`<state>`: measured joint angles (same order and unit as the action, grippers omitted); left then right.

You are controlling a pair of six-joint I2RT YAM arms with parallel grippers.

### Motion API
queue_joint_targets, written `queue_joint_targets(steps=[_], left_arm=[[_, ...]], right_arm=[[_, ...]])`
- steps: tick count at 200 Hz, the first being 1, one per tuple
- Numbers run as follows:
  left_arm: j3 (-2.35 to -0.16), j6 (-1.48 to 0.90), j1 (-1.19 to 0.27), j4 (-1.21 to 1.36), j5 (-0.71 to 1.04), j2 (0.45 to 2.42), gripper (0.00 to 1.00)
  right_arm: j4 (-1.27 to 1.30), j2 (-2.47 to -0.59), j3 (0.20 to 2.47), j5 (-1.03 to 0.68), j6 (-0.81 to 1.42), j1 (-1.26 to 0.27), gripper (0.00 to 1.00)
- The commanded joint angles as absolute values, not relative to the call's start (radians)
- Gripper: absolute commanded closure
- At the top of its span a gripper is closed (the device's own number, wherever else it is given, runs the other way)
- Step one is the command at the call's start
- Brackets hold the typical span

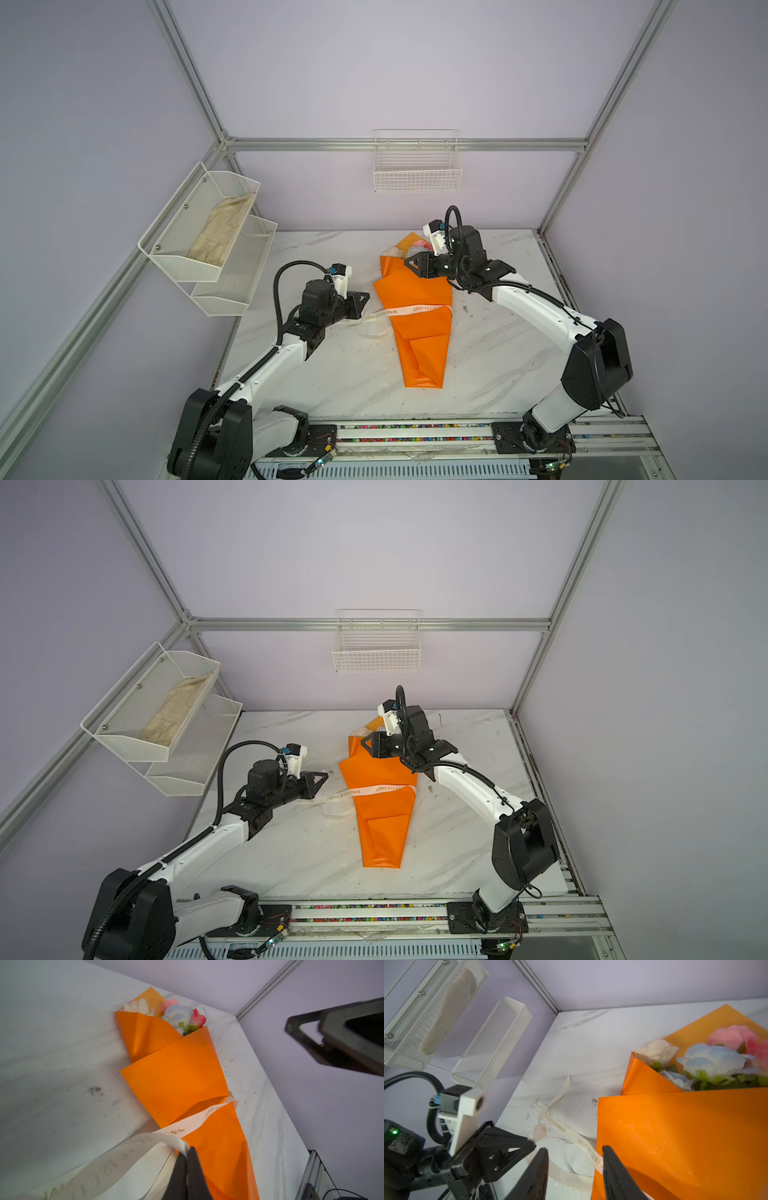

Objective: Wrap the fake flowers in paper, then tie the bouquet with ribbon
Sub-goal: 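Bring both ribbon ends together over the cone's middle with both grippers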

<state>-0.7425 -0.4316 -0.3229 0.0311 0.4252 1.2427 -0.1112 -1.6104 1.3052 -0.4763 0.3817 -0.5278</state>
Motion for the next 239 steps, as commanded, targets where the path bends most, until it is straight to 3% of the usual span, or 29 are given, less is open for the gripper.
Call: queue_joint_targets(steps=[1, 44, 72, 106, 129, 164, 186, 213, 239], left_arm=[[-0.960, -0.224, -0.396, -0.075, 0.512, 1.326, 0.95], [-1.070, 0.007, -0.491, -0.127, 0.550, 1.453, 0.94], [-1.082, 0.029, -0.502, -0.127, 0.543, 1.463, 0.93], [-1.072, 0.050, -0.508, -0.127, 0.524, 1.453, 0.93], [-1.066, 0.049, -0.508, -0.127, 0.504, 1.442, 0.93], [-1.054, 0.034, -0.508, -0.115, 0.483, 1.424, 0.94], [-1.047, 0.029, -0.508, -0.100, 0.493, 1.423, 0.94], [-1.054, 0.012, -0.509, -0.095, 0.512, 1.429, 0.94], [-1.055, 0.004, -0.508, -0.095, 0.518, 1.429, 0.94]], right_arm=[[-0.021, -1.603, 1.244, -0.610, 0.481, -0.468, 0.55], [0.071, -1.653, 1.226, -0.847, 0.574, -0.444, 0.43], [-0.010, -1.715, 1.266, -0.844, 0.597, -0.445, 0.35], [-0.134, -1.765, 1.301, -0.804, 0.564, -0.448, 0.33], [-0.160, -1.709, 1.267, -0.643, 0.426, -0.448, 0.35], [0.109, -1.504, 1.006, -0.468, 0.164, -0.462, 0.38], [0.272, -1.409, 0.864, -0.497, -0.054, -0.501, 0.40], [0.332, -1.447, 0.825, -0.470, -0.301, -0.607, 0.39], [0.498, -1.529, 0.811, -0.436, -0.267, -0.629, 0.39]])
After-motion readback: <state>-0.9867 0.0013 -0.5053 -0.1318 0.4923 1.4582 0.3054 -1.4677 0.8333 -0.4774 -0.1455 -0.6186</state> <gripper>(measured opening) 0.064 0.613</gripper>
